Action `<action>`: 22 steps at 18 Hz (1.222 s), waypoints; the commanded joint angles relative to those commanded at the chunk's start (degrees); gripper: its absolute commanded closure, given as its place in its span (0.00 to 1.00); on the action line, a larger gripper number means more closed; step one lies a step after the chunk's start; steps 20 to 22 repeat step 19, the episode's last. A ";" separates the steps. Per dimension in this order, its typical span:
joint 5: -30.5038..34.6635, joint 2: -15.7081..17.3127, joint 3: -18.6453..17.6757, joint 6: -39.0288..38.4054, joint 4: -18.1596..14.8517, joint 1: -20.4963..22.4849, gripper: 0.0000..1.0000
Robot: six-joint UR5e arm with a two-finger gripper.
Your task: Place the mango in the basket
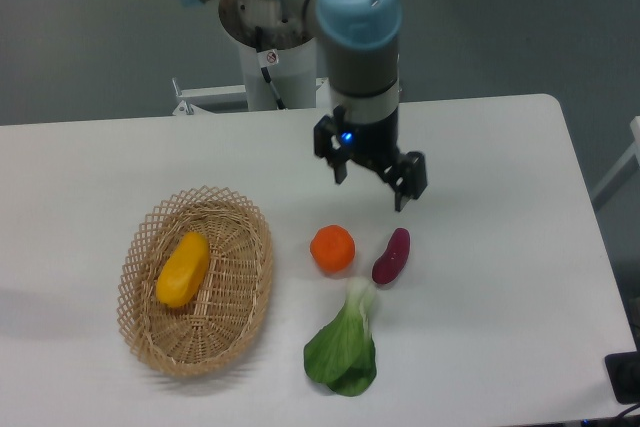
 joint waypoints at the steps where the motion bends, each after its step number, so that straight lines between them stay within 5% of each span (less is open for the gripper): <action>1: -0.09 0.09 0.00 0.18 -0.09 0.09 0.00; 22: -1.41 0.62 -0.26 0.01 -0.01 0.53 0.00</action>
